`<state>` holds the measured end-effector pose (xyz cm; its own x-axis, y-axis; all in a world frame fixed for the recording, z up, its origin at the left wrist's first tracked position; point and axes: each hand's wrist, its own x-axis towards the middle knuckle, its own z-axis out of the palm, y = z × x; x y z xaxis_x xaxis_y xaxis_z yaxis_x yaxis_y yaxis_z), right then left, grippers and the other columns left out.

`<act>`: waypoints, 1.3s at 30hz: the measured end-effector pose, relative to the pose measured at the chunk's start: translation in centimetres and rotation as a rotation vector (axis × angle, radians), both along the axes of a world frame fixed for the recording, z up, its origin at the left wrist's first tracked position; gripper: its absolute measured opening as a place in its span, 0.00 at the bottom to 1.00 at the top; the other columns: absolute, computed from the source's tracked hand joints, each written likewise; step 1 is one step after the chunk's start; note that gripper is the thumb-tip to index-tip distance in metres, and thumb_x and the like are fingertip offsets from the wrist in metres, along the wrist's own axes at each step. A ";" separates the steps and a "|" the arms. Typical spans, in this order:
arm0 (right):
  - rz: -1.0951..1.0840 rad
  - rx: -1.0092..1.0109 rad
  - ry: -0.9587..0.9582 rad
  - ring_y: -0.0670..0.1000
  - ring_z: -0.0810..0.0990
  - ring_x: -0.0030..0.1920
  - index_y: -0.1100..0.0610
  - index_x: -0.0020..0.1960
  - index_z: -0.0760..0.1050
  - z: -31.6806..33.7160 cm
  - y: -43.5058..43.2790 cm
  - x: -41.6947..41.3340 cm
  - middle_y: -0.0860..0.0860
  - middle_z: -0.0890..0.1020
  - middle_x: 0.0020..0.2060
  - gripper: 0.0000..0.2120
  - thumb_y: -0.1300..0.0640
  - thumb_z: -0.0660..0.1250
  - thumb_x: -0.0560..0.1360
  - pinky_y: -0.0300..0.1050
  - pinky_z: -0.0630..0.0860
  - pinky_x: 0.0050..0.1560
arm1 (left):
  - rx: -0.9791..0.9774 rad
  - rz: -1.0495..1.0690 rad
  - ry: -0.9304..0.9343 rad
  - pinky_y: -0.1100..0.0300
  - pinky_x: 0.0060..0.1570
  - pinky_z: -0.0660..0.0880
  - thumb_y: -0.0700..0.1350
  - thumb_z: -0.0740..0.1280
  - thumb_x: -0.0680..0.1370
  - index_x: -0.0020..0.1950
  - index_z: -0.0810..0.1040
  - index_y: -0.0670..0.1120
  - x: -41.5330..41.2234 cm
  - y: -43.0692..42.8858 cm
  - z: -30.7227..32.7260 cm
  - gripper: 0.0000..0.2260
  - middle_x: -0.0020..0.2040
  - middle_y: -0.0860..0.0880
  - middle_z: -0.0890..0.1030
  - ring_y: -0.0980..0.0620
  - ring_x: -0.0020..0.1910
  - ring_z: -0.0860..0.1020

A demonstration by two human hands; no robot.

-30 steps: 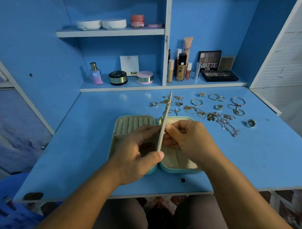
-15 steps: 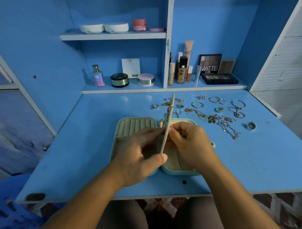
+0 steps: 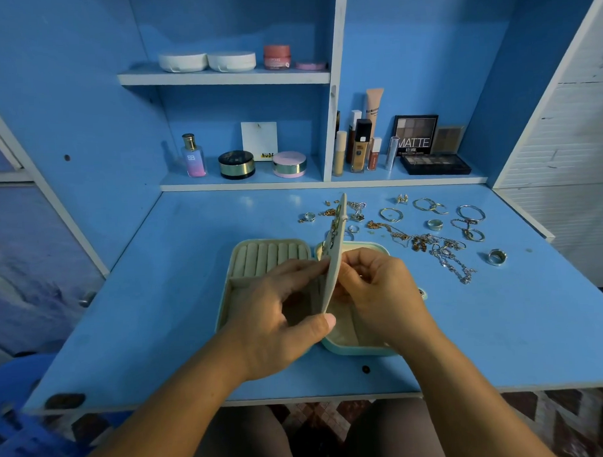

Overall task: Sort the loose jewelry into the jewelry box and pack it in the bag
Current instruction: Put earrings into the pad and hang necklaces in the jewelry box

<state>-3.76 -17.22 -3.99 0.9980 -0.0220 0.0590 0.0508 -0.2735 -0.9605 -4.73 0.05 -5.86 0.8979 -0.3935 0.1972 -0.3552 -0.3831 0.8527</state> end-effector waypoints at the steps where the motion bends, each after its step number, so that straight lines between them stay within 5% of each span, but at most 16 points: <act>1: -0.007 -0.027 -0.005 0.48 0.84 0.37 0.56 0.43 0.80 0.0 0.0 0.1 0.50 0.85 0.35 0.06 0.59 0.66 0.77 0.47 0.81 0.46 | -0.003 -0.003 0.001 0.49 0.62 0.75 0.58 0.68 0.70 0.70 0.73 0.53 0.0 0.0 0.1 0.29 0.64 0.53 0.75 0.51 0.65 0.75; 7: 0.043 -0.049 0.059 0.50 0.85 0.39 0.59 0.44 0.80 0.8 -0.7 0.1 0.53 0.85 0.38 0.07 0.60 0.65 0.78 0.53 0.81 0.49 | 0.054 -0.005 0.001 0.54 0.63 0.74 0.62 0.67 0.69 0.73 0.70 0.54 -0.4 -0.3 0.8 0.33 0.65 0.56 0.74 0.55 0.65 0.73; 10: -0.018 -0.056 0.042 0.57 0.84 0.43 0.56 0.47 0.80 1.7 -2.1 -0.5 0.57 0.85 0.41 0.11 0.58 0.59 0.80 0.54 0.81 0.47 | 0.194 0.028 -0.045 0.65 0.64 0.70 0.67 0.68 0.68 0.74 0.67 0.59 -0.6 -0.9 1.5 0.36 0.65 0.67 0.68 0.70 0.66 0.66; 12: -0.071 0.080 0.036 0.52 0.84 0.41 0.54 0.43 0.80 2.7 -3.2 -0.9 0.52 0.85 0.37 0.17 0.54 0.55 0.82 0.46 0.80 0.43 | 0.323 0.061 -0.092 0.75 0.58 0.64 0.70 0.69 0.67 0.74 0.64 0.62 -0.7 -1.4 1.9 0.38 0.65 0.72 0.64 0.76 0.62 0.61; 15: -0.039 0.117 0.040 0.45 0.82 0.35 0.52 0.40 0.81 3.4 -4.4 -1.5 0.47 0.85 0.34 0.19 0.48 0.56 0.81 0.39 0.78 0.39 | 0.481 0.073 -0.181 0.80 0.51 0.57 0.72 0.66 0.66 0.75 0.62 0.62 -0.8 -2.0 2.4 0.39 0.64 0.69 0.63 0.74 0.58 0.57; 18: -0.025 -0.101 0.028 0.50 0.83 0.38 0.52 0.46 0.81 2.3 -5.4 -1.5 0.51 0.84 0.38 0.09 0.49 0.65 0.76 0.51 0.80 0.43 | 0.622 0.051 -0.263 0.78 0.49 0.57 0.75 0.62 0.67 0.76 0.60 0.61 -0.8 -2.2 2.6 0.41 0.66 0.67 0.63 0.70 0.60 0.56; 21: -0.034 -0.360 -0.025 0.43 0.76 0.32 0.47 0.49 0.80 1.0 -6.4 -1.3 0.46 0.80 0.40 0.06 0.48 0.65 0.75 0.36 0.74 0.35 | 0.650 -0.003 -0.195 0.66 0.60 0.63 0.78 0.59 0.65 0.75 0.63 0.62 0.0 -1.9 3.5 0.42 0.66 0.65 0.65 0.65 0.64 0.60; 23: -0.024 -0.501 -0.059 0.43 0.74 0.37 0.42 0.50 0.77 0.4 -6.9 -1.5 0.45 0.76 0.44 0.06 0.46 0.64 0.75 0.30 0.70 0.35 | 0.617 0.015 -0.145 0.57 0.65 0.67 0.78 0.57 0.63 0.73 0.67 0.60 1.4 -1.3 4.5 0.42 0.65 0.60 0.70 0.62 0.64 0.66; 27: 0.054 -0.605 -0.076 0.38 0.72 0.45 0.36 0.53 0.68 -0.8 -7.2 -1.9 0.42 0.70 0.47 0.07 0.44 0.62 0.76 0.25 0.68 0.42 | 0.566 0.192 -0.114 0.57 0.60 0.71 0.66 0.67 0.72 0.69 0.74 0.52 7.0 0.6 5.3 0.30 0.61 0.53 0.76 0.56 0.58 0.74; 32: -0.021 -0.569 -0.095 0.40 0.72 0.48 0.46 0.70 0.67 -2.5 -7.3 -1.9 0.40 0.70 0.47 0.28 0.37 0.58 0.73 0.30 0.67 0.44 | 0.594 0.280 0.041 0.57 0.62 0.72 0.49 0.71 0.76 0.68 0.76 0.47 13.1 1.2 3.9 0.21 0.62 0.49 0.79 0.52 0.57 0.78; 39: -0.084 -0.521 -0.184 0.37 0.73 0.50 0.48 0.66 0.72 -3.2 -7.2 -2.0 0.38 0.73 0.48 0.30 0.33 0.59 0.71 0.26 0.68 0.46 | 0.482 0.349 0.061 0.65 0.50 0.70 0.43 0.75 0.73 0.58 0.83 0.44 16.6 -0.5 3.0 0.13 0.51 0.47 0.84 0.55 0.48 0.79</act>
<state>-5.78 -24.46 -7.20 0.9663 -0.0219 0.2564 0.1627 -0.7202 -0.6745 11.89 -0.46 -2.85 0.9943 -0.1059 0.0140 -0.0951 -0.8174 0.5682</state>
